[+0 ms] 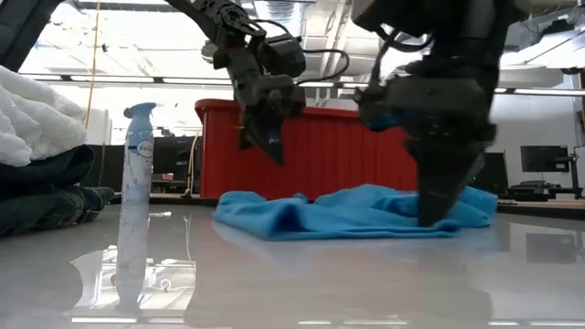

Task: Fold Laundry from Bin
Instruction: Fold the blue shorts from the red bin

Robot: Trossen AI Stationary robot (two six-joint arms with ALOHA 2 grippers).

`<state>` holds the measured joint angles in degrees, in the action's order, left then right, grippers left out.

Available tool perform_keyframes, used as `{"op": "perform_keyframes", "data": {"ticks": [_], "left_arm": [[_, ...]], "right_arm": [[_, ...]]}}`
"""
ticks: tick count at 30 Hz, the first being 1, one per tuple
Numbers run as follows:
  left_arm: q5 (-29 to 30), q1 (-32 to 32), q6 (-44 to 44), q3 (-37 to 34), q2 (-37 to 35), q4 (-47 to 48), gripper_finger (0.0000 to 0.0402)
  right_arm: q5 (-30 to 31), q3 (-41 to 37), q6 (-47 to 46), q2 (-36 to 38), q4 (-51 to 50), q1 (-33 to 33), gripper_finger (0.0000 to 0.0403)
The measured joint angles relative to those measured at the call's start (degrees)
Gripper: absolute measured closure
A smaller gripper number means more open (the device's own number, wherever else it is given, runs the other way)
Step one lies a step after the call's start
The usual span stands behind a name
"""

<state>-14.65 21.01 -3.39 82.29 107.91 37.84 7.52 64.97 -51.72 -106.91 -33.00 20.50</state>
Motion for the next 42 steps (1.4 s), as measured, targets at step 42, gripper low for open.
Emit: {"op": "perform_keyframes", "data": {"ticks": [42], "left_arm": [[-1.3, -19.9, -16.4, -18.6, 0.0, -24.0, 0.0401]], "right_arm": [[12.6, -0.3, -33.1, 8.6, -5.6, 13.4, 0.039]]}}
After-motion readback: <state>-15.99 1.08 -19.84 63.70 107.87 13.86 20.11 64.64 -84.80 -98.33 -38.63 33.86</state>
